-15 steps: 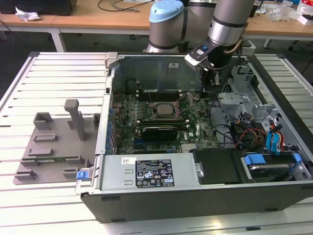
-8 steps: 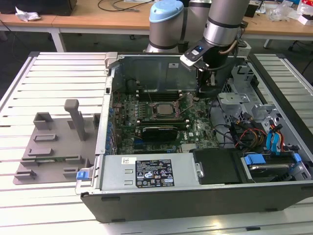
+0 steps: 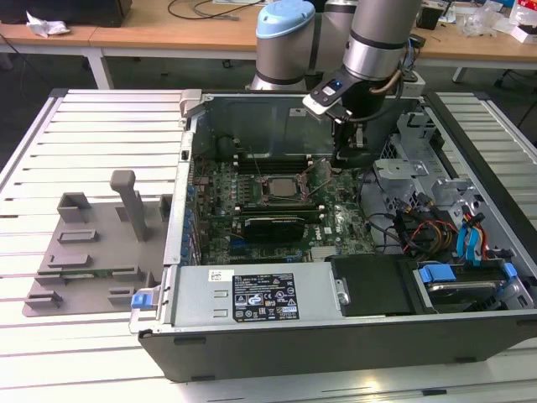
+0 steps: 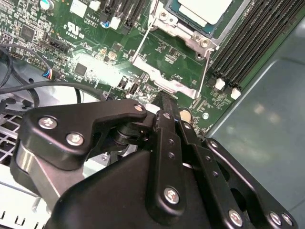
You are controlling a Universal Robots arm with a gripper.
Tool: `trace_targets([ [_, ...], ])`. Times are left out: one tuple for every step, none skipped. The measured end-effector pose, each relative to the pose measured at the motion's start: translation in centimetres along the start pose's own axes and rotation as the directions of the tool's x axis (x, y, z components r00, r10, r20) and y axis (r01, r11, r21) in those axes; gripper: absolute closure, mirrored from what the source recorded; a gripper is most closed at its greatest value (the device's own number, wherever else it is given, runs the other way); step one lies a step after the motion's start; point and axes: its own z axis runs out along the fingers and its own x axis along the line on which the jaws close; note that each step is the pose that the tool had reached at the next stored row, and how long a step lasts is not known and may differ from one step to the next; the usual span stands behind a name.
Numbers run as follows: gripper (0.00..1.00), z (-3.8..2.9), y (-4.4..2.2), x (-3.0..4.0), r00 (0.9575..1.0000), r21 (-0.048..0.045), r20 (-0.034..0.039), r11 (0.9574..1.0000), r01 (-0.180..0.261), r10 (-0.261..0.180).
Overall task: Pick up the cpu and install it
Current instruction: 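Close the cpu cover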
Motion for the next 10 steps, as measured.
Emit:
trace_targets([
  [0.89,0.02,-0.05,0.0,1.0,0.0,0.0001,1.0,0.0,0.0],
  [0.89,0.05,-0.15,0.0,1.0,0.0,0.0001,1.0,0.0,0.0],
  [0.89,0.07,-0.21,0.01,1.0,0.0,0.0001,1.0,0.0,0.0],
  [0.89,0.08,-0.26,0.01,1.0,0.0,0.0,1.0,0.0,0.0],
  [0.89,0.12,-0.38,0.01,1.0,0.0,0.0,1.0,0.0,0.0],
  [0.89,0.14,-0.46,0.01,1.0,0.0,0.0,1.0,0.0,0.0],
  [0.89,0.17,-0.61,0.01,1.0,0.0,0.0,1.0,0.0,0.0],
  [0.89,0.18,-0.76,0.01,1.0,0.0,0.0001,1.0,0.0,0.0],
  [0.89,0.2,-0.93,0.01,1.0,0.0,0.0001,1.0,0.0,0.0],
  [0.89,0.22,-1.02,0.02,1.0,-0.0001,0.0,1.0,0.0,0.0],
])
